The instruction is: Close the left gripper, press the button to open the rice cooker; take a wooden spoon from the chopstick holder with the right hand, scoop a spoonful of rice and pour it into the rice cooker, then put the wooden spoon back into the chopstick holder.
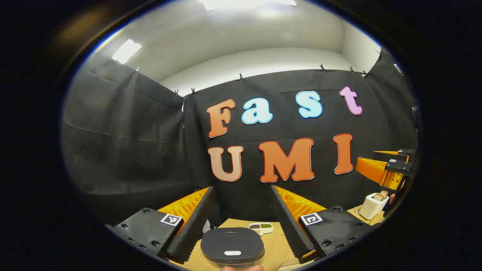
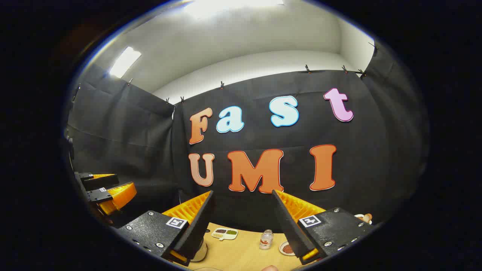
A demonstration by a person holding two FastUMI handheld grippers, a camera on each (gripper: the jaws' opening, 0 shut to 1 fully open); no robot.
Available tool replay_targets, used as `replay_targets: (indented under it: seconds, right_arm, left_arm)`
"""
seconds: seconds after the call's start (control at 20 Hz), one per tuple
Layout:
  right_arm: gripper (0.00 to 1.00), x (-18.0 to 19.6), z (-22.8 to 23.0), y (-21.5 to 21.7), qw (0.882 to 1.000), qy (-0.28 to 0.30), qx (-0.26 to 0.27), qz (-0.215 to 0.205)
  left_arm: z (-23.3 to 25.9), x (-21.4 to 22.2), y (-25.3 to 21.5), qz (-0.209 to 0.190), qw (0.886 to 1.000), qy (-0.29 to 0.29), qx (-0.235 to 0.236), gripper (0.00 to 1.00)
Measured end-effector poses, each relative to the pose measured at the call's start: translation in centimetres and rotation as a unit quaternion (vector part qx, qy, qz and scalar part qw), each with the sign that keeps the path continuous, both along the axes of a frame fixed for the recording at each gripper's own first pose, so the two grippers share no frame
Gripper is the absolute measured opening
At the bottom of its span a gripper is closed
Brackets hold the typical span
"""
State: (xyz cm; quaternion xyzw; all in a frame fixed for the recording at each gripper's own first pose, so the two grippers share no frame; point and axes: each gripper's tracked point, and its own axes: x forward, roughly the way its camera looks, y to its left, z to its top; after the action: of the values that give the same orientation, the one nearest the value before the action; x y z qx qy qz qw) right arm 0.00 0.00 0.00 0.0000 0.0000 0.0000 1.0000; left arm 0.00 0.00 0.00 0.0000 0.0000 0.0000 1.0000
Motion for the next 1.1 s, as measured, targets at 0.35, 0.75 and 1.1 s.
replay_targets:
  seconds: [0.35,0.75,1.1]
  right_arm:
    - [0.94,-0.6,0.2,-0.3,1.0,0.0,0.022,-0.003]
    - [0.86,-1.1,0.5,-1.0,0.999,-0.01,-0.025,-0.034]
    - [0.93,-0.8,-1.6,-2.1,0.998,0.021,-0.021,-0.046]
  left_arm:
    - [0.6,0.0,-1.0,-0.019,1.0,-0.014,-0.003,0.98]
    - [0.7,0.1,-1.7,-0.026,1.0,-0.012,-0.001,0.98]
    - [-0.6,1.0,0.2,-0.002,1.0,0.009,0.007,0.98]
